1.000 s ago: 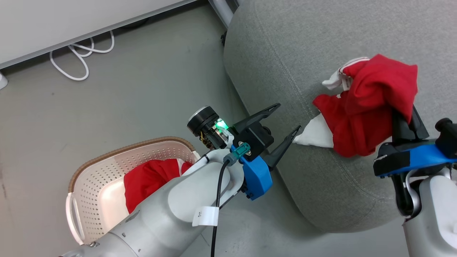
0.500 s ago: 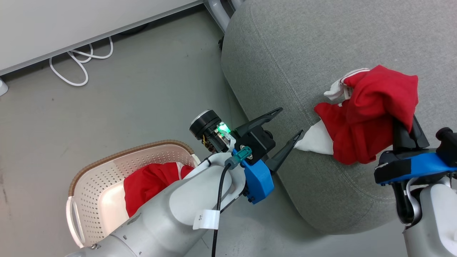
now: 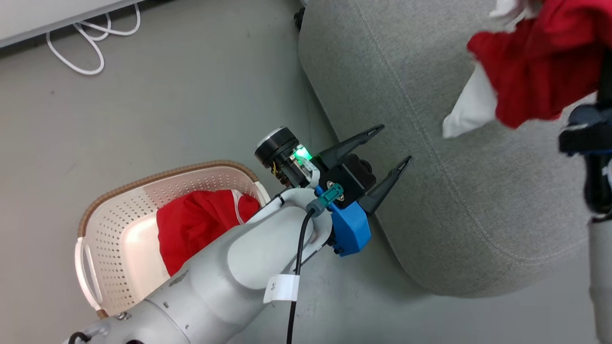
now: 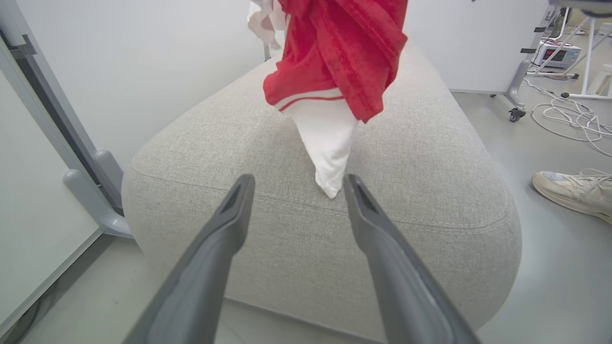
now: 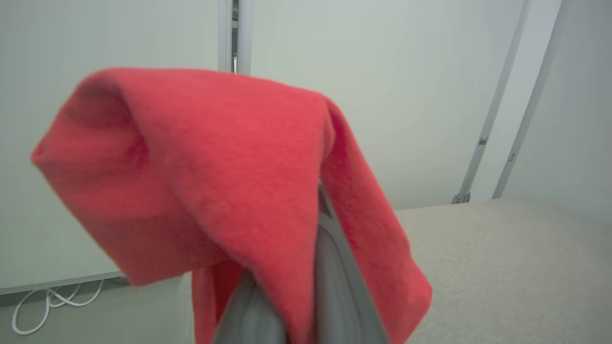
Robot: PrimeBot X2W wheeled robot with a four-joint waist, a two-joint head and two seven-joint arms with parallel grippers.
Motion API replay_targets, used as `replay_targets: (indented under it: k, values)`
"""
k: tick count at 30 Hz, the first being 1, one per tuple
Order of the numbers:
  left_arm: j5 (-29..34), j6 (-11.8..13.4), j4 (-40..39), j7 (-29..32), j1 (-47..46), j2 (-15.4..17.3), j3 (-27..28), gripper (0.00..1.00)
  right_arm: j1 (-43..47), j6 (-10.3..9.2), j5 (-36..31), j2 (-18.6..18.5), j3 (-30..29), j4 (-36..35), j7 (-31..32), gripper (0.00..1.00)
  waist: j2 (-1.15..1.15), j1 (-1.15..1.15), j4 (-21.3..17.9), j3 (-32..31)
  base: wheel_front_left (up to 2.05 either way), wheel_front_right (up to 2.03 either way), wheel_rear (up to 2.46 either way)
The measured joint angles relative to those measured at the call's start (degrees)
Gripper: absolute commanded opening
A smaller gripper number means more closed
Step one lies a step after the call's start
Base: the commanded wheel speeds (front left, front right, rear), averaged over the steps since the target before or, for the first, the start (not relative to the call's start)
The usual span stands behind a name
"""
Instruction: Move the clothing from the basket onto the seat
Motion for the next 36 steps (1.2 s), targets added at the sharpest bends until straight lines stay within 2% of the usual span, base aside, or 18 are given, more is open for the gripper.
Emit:
replay_targets:
  k: [11, 16, 20, 27, 36]
  values:
    - [3.3, 1.4, -1.4, 0.4, -7.8, 1.5, 0.0, 1.00, -17.6, 0.00, 0.9, -11.4, -12.3, -1.7, 0.0, 0.00, 0.00, 0.00, 1.7, 11.6, 0.00, 0.00, 0.00]
    - [4.5, 2.0, -2.4, 1.2, -10.4, 2.7, 0.1, 1.00, -21.9, 0.00, 1.4, -16.1, -15.6, 2.2, 0.0, 0.00, 0.00, 0.01, 2.5, 17.3, 0.00, 0.00, 0.00]
    - [5.1, 2.4, -3.6, 1.6, -12.1, 3.2, -0.1, 1.00, -23.9, 0.00, 1.6, -18.1, -17.1, 7.6, 0.0, 0.00, 0.00, 0.01, 3.1, 21.2, 0.00, 0.00, 0.00]
    - [5.5, 3.1, -5.1, 2.0, -13.1, 3.9, -0.4, 1.00, -23.4, 0.00, 0.4, -18.0, -17.1, 16.2, 0.0, 0.00, 0.00, 0.01, 4.5, 25.3, 0.00, 0.00, 0.00]
    - [5.6, 3.8, -6.4, 2.4, -13.3, 4.6, -0.5, 1.00, -20.2, 0.00, 0.4, -14.4, -17.0, 22.8, 0.0, 0.00, 0.00, 0.00, 5.2, 26.2, 0.00, 0.00, 0.00]
